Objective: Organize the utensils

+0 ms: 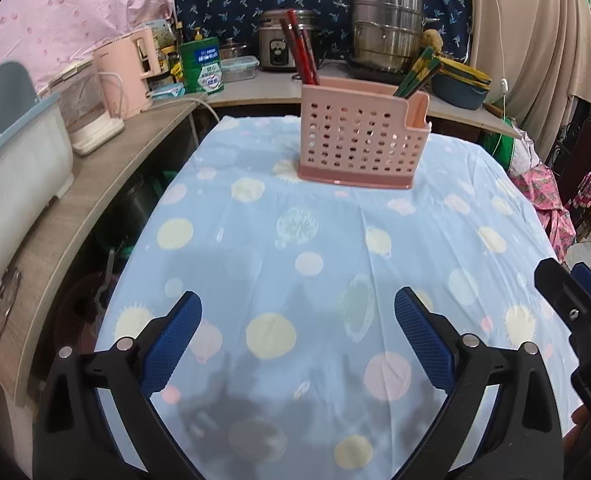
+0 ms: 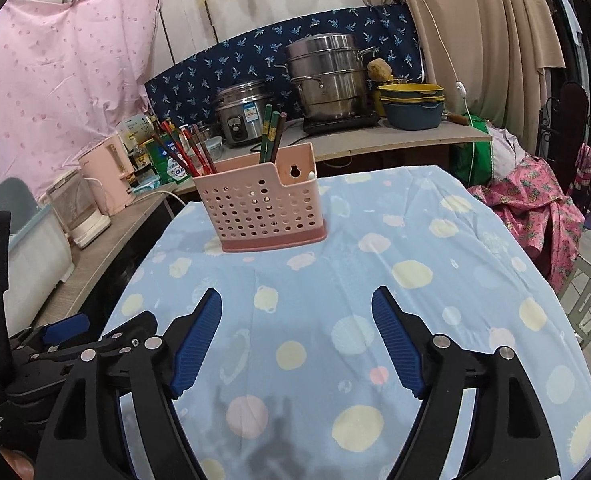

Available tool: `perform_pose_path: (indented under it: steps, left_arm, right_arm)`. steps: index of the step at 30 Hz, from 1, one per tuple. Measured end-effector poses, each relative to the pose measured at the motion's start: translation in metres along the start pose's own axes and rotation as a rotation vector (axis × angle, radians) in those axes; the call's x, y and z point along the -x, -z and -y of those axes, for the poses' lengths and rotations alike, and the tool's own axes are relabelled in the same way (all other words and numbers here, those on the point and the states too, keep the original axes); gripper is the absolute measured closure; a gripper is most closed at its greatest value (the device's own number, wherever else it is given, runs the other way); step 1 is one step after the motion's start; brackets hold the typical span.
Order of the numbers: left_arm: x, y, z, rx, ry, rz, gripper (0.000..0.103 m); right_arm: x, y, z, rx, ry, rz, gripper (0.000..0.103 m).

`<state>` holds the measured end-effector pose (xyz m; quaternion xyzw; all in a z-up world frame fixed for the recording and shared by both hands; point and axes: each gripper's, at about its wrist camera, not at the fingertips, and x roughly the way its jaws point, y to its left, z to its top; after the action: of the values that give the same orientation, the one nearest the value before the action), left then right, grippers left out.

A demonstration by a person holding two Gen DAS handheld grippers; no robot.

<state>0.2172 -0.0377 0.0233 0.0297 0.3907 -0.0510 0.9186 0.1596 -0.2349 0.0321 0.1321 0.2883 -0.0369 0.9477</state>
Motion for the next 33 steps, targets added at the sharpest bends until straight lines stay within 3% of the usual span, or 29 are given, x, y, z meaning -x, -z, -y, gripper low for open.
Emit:
perform_pose_path:
  steps: [16,33]
  left_arm:
    - [0.015,0.042,-0.003,-0.017,-0.029,-0.041,0.009]
    - [0.01,0.038,0.0,-0.032,-0.085,-0.027,0.007]
  right_arm:
    - [0.015,0.043,-0.003,0.044,0.051,-0.092,0.026]
    - [0.018,0.041,0.009,0.024,0.095,-0.053,0.016]
